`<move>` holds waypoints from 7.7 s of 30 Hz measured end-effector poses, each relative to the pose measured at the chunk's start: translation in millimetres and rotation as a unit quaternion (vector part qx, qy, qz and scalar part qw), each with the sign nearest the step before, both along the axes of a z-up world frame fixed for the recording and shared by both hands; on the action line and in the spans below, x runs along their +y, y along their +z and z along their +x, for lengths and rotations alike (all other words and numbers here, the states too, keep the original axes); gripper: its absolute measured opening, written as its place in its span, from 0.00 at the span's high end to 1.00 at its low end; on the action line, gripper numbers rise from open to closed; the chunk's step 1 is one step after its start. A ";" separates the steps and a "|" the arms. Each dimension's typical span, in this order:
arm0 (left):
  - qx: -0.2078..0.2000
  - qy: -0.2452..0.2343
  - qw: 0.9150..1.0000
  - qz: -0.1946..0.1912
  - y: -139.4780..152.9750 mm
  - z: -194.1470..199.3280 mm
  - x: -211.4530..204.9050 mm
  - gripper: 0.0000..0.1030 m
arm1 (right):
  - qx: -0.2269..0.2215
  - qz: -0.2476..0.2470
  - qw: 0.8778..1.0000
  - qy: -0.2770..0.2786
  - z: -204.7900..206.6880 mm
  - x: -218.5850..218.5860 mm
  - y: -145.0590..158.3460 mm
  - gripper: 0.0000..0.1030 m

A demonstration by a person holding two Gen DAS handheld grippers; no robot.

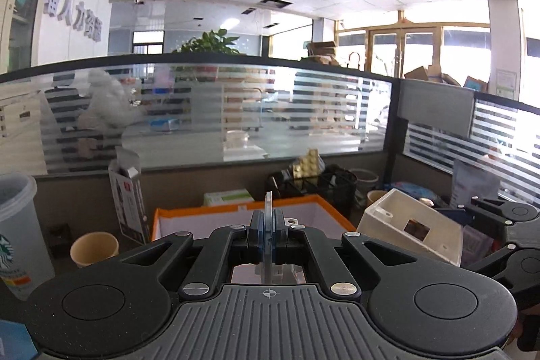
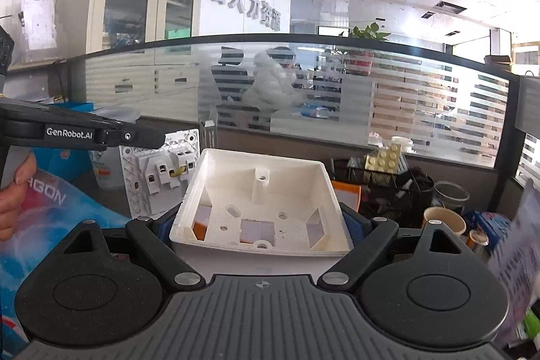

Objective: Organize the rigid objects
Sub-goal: 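Carry the switch plate and square box into the orange box and release both, then withdraw both open tools from the orange box back toward the mat, then grasp the white windowed switch plate with the right tool while the left tool grasps the black tape roll, then carry the tape roll and switch plate over the orange box with both tools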

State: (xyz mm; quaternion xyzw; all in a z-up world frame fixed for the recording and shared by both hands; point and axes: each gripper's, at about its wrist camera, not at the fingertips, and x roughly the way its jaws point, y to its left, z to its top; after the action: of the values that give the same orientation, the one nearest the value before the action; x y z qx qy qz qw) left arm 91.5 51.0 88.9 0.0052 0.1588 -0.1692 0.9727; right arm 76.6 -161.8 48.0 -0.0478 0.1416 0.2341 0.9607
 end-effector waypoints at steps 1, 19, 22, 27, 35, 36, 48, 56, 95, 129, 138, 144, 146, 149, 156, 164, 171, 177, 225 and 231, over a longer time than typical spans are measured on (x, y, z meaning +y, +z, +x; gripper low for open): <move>0.000 0.002 1.000 -0.002 1.2 3.2 0.8 0.98 | 0.000 0.001 1.000 0.001 3.5 1.6 0.9 0.15; 0.026 0.028 0.999 -0.006 -14.0 61.0 13.5 0.98 | 0.029 -0.004 1.000 0.003 75.0 19.9 -5.6 0.15; 0.042 0.032 0.999 -0.008 -26.8 73.8 16.5 0.98 | 0.048 -0.011 0.999 -0.002 94.7 24.0 -16.2 0.15; 0.068 0.036 0.997 -0.012 -45.6 91.7 21.1 0.98 | 0.076 -0.021 0.997 -0.008 118.1 29.5 -34.8 0.15; 0.096 0.046 0.994 -0.014 -66.1 114.2 25.5 0.98 | 0.115 -0.060 0.991 -0.022 146.9 43.1 -56.2 0.15; 0.099 0.046 0.994 -0.015 -68.7 116.0 25.8 0.98 | 0.119 -0.067 0.990 -0.024 150.6 45.1 -58.1 0.15; 0.106 0.057 0.993 -0.017 -74.2 122.2 27.9 0.97 | 0.157 -0.078 0.984 -0.038 166.5 49.6 -70.2 0.15; 0.099 0.069 0.992 -0.022 -70.0 112.8 33.6 0.91 | 0.150 -0.061 0.986 -0.043 161.0 44.3 -65.4 0.08; 0.165 0.135 0.971 0.110 -146.9 9.5 100.0 0.00 | 0.075 -0.248 0.891 0.372 41.1 137.9 -119.1 0.00; 0.131 0.044 0.981 0.140 -152.7 14.3 62.5 0.00 | 0.117 -0.100 0.953 0.259 25.9 77.4 -133.6 0.10; 0.085 0.003 0.989 0.124 -145.9 -8.6 52.4 0.00 | 0.105 -0.077 0.961 0.245 25.4 65.8 -126.9 0.10; 0.116 -0.012 0.982 0.148 -165.5 1.0 41.0 0.19 | 0.098 -0.069 0.963 0.240 24.7 60.1 -124.9 0.10; 0.132 -0.039 0.985 0.100 -165.6 5.0 47.6 0.47 | 0.094 -0.066 0.965 0.238 23.4 58.0 -123.4 0.10; 0.133 -0.037 0.986 0.090 -166.2 7.0 47.6 0.48 | 0.092 -0.058 0.966 0.233 22.5 53.9 -121.1 0.11; 0.140 -0.018 0.987 0.073 -162.0 -0.2 45.4 0.48 | 0.088 -0.051 0.969 0.224 21.7 49.5 -116.0 0.11; 0.095 -0.003 0.995 0.042 -129.0 -22.1 43.0 0.48 | 0.063 -0.024 0.981 0.183 13.5 46.0 -104.5 0.12; 0.047 -0.009 0.998 0.029 -89.8 -35.1 32.9 0.48 | 0.040 0.010 0.991 0.130 2.6 34.7 -83.2 0.12; 0.018 -0.012 0.999 0.031 -64.3 -35.9 21.7 0.48 | 0.027 0.029 0.994 0.106 -2.4 23.1 -68.2 0.12; -0.027 0.026 0.999 0.001 -3.7 69.8 28.1 0.48 | 0.016 0.085 0.995 0.038 111.3 38.3 12.2 0.12; 0.016 0.047 0.999 0.015 -40.0 92.8 30.5 0.48 | 0.053 0.070 0.996 0.033 136.4 50.5 -10.1 0.12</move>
State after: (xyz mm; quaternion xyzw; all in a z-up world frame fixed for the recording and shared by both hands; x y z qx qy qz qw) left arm 184.3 81.5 49.0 0.0096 0.1767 -0.1213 0.9767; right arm 213.0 -111.2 37.8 0.0277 0.1739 0.2770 0.9446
